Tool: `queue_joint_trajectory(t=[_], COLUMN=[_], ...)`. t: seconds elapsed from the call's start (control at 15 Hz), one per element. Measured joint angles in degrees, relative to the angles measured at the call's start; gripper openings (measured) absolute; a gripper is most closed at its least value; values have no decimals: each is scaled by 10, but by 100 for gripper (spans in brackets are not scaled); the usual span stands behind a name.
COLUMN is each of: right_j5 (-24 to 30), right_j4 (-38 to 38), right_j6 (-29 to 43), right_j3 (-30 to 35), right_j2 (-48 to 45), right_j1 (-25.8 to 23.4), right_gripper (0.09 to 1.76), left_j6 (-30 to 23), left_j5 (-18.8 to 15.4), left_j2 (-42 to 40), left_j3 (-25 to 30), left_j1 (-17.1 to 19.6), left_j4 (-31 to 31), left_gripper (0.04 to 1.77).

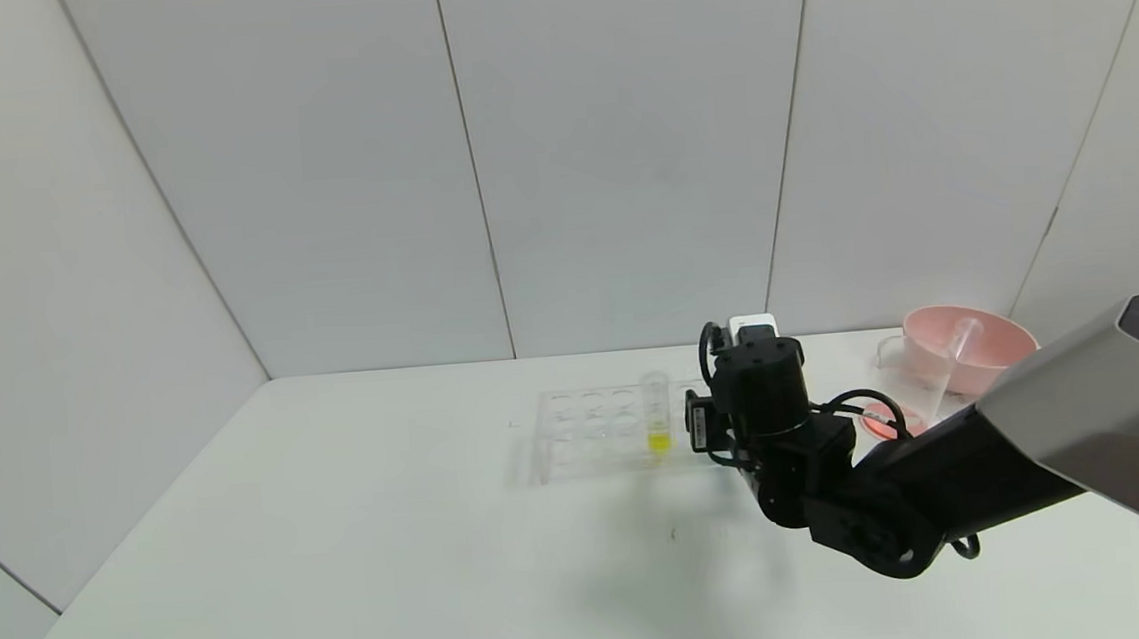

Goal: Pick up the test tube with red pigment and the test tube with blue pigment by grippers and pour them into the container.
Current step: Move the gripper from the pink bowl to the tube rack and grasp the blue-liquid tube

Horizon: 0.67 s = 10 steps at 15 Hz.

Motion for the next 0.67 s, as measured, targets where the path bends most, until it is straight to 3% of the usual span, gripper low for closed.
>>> queue_joint_trajectory(t=[0.27, 0.4, 0.67], right_j5=[0, 0, 0], right_j4=[0, 0, 0], right_j6=[0, 0, 0], right_j3=[7, 9, 13], right_j2=[-4, -6, -10], right_j1=[4, 5, 7], right_gripper=[81, 48, 48], left_j6=[0, 0, 0], left_j5=[0, 0, 0], left_j2=[0, 0, 0], left_j3=[0, 0, 0], left_j1=[0, 0, 0], left_j4=[0, 0, 0], left_gripper=[176, 176, 176])
